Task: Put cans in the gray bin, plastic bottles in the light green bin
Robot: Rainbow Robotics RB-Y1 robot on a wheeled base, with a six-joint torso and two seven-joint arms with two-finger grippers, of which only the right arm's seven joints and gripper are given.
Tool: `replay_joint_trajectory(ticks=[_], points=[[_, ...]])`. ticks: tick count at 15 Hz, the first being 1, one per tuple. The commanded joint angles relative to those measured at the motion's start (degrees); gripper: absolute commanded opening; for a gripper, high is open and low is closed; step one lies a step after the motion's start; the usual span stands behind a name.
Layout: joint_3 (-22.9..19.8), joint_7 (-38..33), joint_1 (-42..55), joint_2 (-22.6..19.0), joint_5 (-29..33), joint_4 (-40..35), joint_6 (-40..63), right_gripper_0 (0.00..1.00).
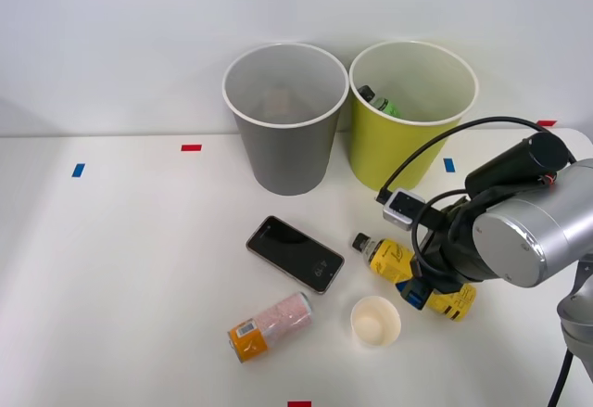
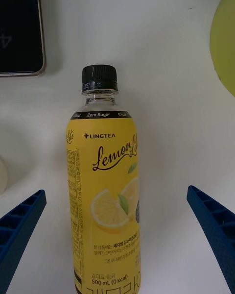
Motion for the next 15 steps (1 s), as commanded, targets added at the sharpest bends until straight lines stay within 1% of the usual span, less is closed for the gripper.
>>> replay_joint_trajectory(ticks=[1,5,8,12,15], points=[[0.01,-0.02,-0.81,0.78,0.64,2.44,0.04,1.00],[0.72,-0.19,-0.81,1.48,1.25,4.81,-0.05,1.00],[1.42,-0.19,-0.98,3.15,3.71,7.18,-0.49,1.00],[1.51,-0.19,-2.48,5.70,5.29,13.25,-4.53,1.00],[1.60,-0.19,-3.18,6.14,5.65,14.74,-6.20,1.00]])
